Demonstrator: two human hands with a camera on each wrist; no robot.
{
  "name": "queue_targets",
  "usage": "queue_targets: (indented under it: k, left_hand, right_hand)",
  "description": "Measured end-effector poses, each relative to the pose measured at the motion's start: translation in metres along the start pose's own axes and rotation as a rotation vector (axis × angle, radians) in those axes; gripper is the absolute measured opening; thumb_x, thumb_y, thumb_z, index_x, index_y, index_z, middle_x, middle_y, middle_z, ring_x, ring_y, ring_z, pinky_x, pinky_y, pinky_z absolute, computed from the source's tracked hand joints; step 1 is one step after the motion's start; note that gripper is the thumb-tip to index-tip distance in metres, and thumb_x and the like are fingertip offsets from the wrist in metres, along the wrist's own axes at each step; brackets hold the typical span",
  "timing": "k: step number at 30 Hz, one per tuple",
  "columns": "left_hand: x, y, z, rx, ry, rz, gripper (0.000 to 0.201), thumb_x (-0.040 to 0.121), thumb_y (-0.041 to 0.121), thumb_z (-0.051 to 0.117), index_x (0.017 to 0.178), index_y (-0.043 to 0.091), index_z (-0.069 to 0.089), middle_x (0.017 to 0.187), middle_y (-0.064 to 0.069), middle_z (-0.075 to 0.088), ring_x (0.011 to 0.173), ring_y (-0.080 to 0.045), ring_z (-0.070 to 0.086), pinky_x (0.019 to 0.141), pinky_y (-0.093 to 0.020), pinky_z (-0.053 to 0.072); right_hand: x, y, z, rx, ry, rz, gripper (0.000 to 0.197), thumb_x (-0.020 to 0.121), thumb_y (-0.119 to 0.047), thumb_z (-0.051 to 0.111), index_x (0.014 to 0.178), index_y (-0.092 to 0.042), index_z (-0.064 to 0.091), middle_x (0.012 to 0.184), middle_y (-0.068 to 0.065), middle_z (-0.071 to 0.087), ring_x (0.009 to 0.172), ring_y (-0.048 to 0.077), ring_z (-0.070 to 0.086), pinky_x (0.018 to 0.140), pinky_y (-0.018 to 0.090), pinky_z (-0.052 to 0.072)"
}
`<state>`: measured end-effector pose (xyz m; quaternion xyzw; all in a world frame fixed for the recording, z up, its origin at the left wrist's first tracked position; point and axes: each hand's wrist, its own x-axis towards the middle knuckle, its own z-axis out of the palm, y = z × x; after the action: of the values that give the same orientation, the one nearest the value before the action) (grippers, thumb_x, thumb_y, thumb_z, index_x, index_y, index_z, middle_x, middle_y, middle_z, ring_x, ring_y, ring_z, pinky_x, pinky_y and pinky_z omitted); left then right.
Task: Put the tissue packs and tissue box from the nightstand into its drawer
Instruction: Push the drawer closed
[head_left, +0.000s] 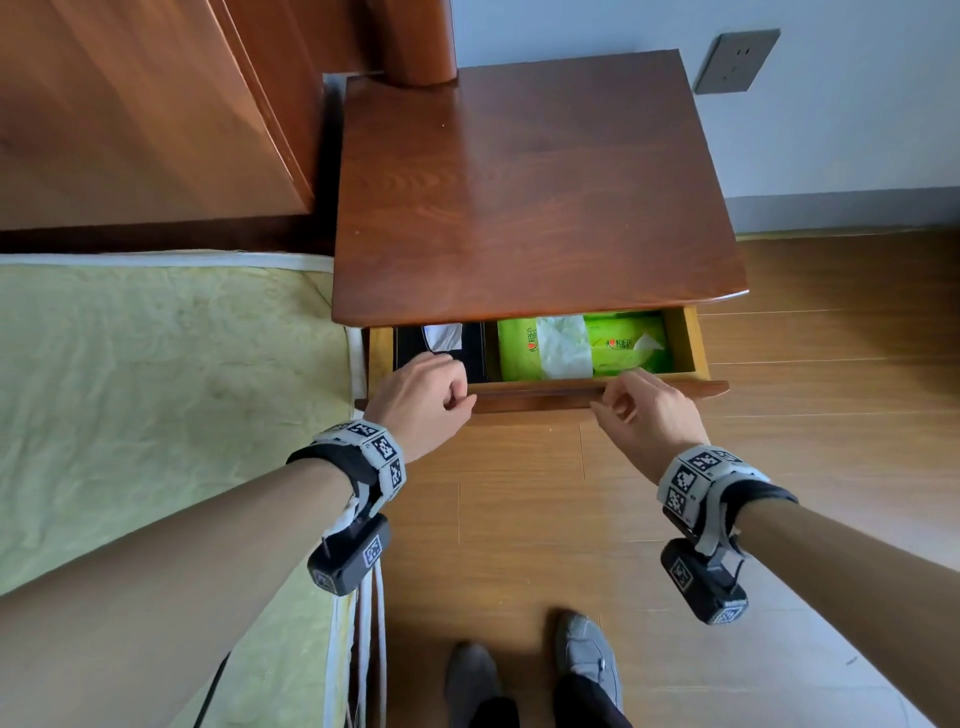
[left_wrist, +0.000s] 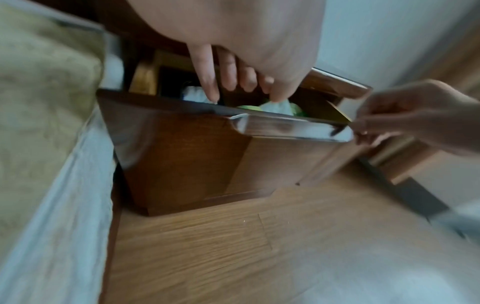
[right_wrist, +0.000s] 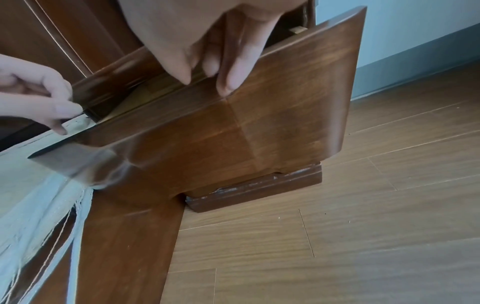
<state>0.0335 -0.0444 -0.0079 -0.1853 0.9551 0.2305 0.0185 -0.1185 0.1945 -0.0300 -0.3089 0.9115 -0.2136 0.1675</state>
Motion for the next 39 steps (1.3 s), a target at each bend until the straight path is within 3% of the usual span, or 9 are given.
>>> queue_targets:
  k: [6, 14, 17, 20, 24, 26, 29, 35, 39]
  left_hand:
    - [-0.01, -0.016, 0.029, -0.096, -0.36, -0.199, 0.033, 0.086, 0.023, 0.044, 0.054, 0.016, 0.049, 0.058, -0.002, 0.044, 0.052, -0.02, 0.044, 0.059, -0.032, 0.049]
    - [-0.013, -0.017, 0.035, -0.044, -0.222, -0.26, 0.043, 0.087, 0.016, 0.047, 0.043, 0.014, 0.047, 0.072, 0.009, 0.053, 0.063, -0.02, 0.071, 0.066, -0.038, 0.062]
    - [-0.013, -0.016, 0.033, -0.044, -0.188, -0.239, 0.048, 0.088, 0.011, 0.048, 0.041, 0.014, 0.042, 0.059, 0.001, 0.063, 0.051, -0.016, 0.062, 0.068, -0.039, 0.062]
    - [-0.008, -0.011, 0.03, -0.034, -0.174, -0.217, 0.048, 0.083, 0.006, 0.046, 0.043, 0.02, 0.025, 0.045, 0.003, 0.03, 0.039, -0.017, 0.031, 0.067, -0.046, 0.062]
    - [-0.004, -0.01, 0.029, 0.0, -0.172, -0.211, 0.045, 0.079, 0.001, 0.045, 0.045, 0.018, 0.023, 0.043, 0.006, 0.042, 0.037, -0.017, 0.036, 0.063, -0.044, 0.061]
    - [0.0, -0.016, 0.026, 0.004, -0.147, -0.202, 0.045, 0.082, 0.0, 0.047, 0.044, 0.015, 0.029, 0.067, 0.005, 0.074, 0.049, -0.015, 0.063, 0.064, -0.038, 0.061]
    - [0.013, -0.022, 0.018, 0.028, -0.151, -0.177, 0.042, 0.079, -0.002, 0.046, 0.043, 0.013, 0.033, 0.106, 0.007, 0.077, 0.069, -0.019, 0.075, 0.056, -0.033, 0.059]
    - [0.027, -0.022, 0.014, 0.012, -0.14, -0.16, 0.035, 0.073, -0.006, 0.043, 0.05, 0.012, 0.025, 0.106, 0.001, 0.076, 0.047, -0.009, 0.061, 0.052, -0.031, 0.057]
    - [0.041, -0.027, 0.006, 0.071, -0.083, -0.228, 0.031, 0.087, 0.002, 0.046, 0.065, 0.012, 0.065, 0.116, 0.01, 0.074, 0.054, -0.006, 0.06, 0.046, -0.026, 0.049]
  right_hand:
    - [-0.003, 0.002, 0.005, -0.121, -0.215, 0.162, 0.026, 0.091, -0.033, 0.05, 0.091, -0.026, 0.075, 0.084, 0.003, 0.074, 0.08, 0.031, 0.065, 0.073, 0.036, 0.053]
    - [0.003, 0.013, 0.012, -0.107, -0.17, 0.127, 0.02, 0.092, -0.02, 0.057, 0.092, -0.017, 0.076, 0.089, 0.009, 0.075, 0.084, 0.037, 0.062, 0.071, 0.034, 0.048]
    - [0.005, 0.014, 0.011, -0.116, -0.144, 0.109, 0.017, 0.091, -0.019, 0.059, 0.093, -0.015, 0.076, 0.091, 0.011, 0.076, 0.087, 0.039, 0.064, 0.073, 0.037, 0.051]
    - [0.011, 0.016, 0.009, -0.136, -0.104, 0.088, 0.015, 0.088, -0.015, 0.059, 0.093, -0.01, 0.072, 0.093, 0.015, 0.074, 0.09, 0.04, 0.064, 0.074, 0.039, 0.053]
    - [0.017, 0.019, 0.005, -0.121, -0.119, 0.082, 0.018, 0.093, -0.023, 0.06, 0.095, -0.022, 0.078, 0.092, 0.007, 0.076, 0.087, 0.037, 0.064, 0.076, 0.037, 0.052]
    - [0.022, 0.019, 0.006, -0.117, -0.112, 0.048, 0.019, 0.094, -0.026, 0.059, 0.098, -0.025, 0.077, 0.093, 0.006, 0.076, 0.087, 0.036, 0.065, 0.077, 0.037, 0.053]
    - [0.035, 0.018, 0.008, -0.107, -0.067, 0.042, 0.019, 0.093, -0.022, 0.059, 0.094, -0.023, 0.077, 0.089, 0.006, 0.076, 0.082, 0.036, 0.064, 0.075, 0.036, 0.052]
    - [0.05, 0.016, 0.002, -0.077, -0.027, 0.036, 0.019, 0.094, -0.026, 0.06, 0.095, -0.024, 0.078, 0.085, 0.004, 0.076, 0.08, 0.033, 0.065, 0.076, 0.037, 0.054]
    - [0.065, 0.01, 0.008, -0.035, 0.046, 0.047, 0.02, 0.095, -0.017, 0.055, 0.093, -0.014, 0.074, 0.091, 0.008, 0.075, 0.084, 0.034, 0.064, 0.077, 0.037, 0.053]
